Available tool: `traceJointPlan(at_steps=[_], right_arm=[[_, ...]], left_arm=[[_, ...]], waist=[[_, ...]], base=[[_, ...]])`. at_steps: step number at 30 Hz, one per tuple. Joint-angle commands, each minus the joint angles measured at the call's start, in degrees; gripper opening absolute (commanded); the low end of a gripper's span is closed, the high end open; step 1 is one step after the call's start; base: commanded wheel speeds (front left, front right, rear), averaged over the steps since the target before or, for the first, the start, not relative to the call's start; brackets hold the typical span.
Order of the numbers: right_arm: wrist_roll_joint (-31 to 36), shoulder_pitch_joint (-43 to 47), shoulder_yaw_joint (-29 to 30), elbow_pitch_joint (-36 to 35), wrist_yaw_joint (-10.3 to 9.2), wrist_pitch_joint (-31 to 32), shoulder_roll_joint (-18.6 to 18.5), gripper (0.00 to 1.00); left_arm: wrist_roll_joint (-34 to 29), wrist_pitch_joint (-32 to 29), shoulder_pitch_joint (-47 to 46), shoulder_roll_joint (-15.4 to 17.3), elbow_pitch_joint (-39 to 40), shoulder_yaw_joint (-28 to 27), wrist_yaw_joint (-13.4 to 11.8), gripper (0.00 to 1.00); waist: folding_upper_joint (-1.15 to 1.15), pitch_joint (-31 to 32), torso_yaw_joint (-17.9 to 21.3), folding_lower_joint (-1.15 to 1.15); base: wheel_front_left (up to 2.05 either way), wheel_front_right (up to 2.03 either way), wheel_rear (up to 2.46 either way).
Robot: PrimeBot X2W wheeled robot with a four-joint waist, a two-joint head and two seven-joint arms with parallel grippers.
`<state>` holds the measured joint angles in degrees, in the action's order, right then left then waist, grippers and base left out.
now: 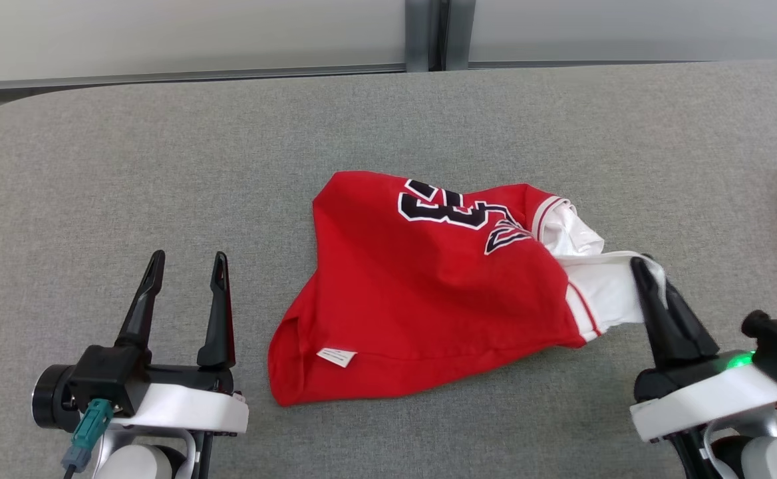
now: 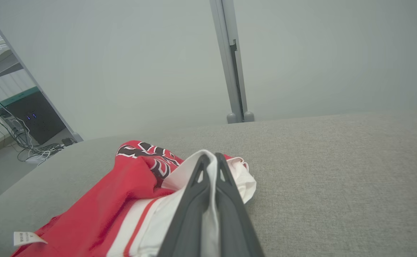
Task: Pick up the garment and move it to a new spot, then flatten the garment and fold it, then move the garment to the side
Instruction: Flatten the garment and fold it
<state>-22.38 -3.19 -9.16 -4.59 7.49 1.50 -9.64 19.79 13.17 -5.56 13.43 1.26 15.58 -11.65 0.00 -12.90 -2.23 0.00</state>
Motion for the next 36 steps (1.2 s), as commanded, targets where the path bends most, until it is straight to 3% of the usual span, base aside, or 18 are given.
traceJointPlan(at_steps=[1,6,10,18,20,21,30,36], right_arm=[[0.2,0.3,1.4,-0.4,0.00,-0.7,0.7,0.00],[-3.0,3.6,10.8,1.9,0.00,-4.6,5.3,0.00],[-6.0,6.0,15.2,8.0,0.00,-7.9,6.5,0.00],[-15.2,5.4,14.5,26.0,-0.02,-13.5,6.6,0.00],[-15.8,4.5,13.9,29.0,-0.07,-14.2,6.7,0.61],[-15.0,3.7,13.6,29.5,-0.07,-14.7,6.7,0.98],[-5.8,-0.2,13.4,21.0,0.00,-16.4,4.7,1.00],[4.6,-0.4,13.5,11.5,0.00,-14.7,2.1,1.00]], left_arm=[[0.3,0.3,-1.0,0.3,-0.2,-0.1,0.2,1.00],[0.4,0.5,-1.4,0.2,-0.5,0.2,0.5,1.00],[0.4,0.6,-2.0,0.1,-0.7,0.4,0.6,1.00],[0.6,0.9,-2.3,0.5,-1.1,0.5,0.8,1.00],[0.6,0.9,-2.2,0.7,-1.2,0.4,0.8,1.00],[0.6,0.9,-2.2,0.7,-1.2,0.4,0.7,1.00],[0.9,0.7,-1.4,1.3,-1.3,0.3,0.3,1.00],[1.3,0.8,-0.6,1.4,-1.5,0.2,-0.1,1.00]], waist=[[0.00,0.0,0.1,0.00],[0.00,-0.4,0.1,0.00],[0.00,-1.0,0.2,0.00],[0.00,-1.7,1.3,0.00],[0.00,-1.7,1.7,0.00],[0.00,-1.8,1.8,0.00],[0.00,-1.3,2.6,0.00],[0.00,0.2,2.8,0.00]], base=[[0.00,0.00,0.00],[0.00,0.00,0.00],[0.00,0.00,0.00],[0.00,0.00,0.00],[0.00,0.00,0.00],[0.00,0.00,0.00],[0.00,0.00,0.00],[0.00,0.00,0.00]])
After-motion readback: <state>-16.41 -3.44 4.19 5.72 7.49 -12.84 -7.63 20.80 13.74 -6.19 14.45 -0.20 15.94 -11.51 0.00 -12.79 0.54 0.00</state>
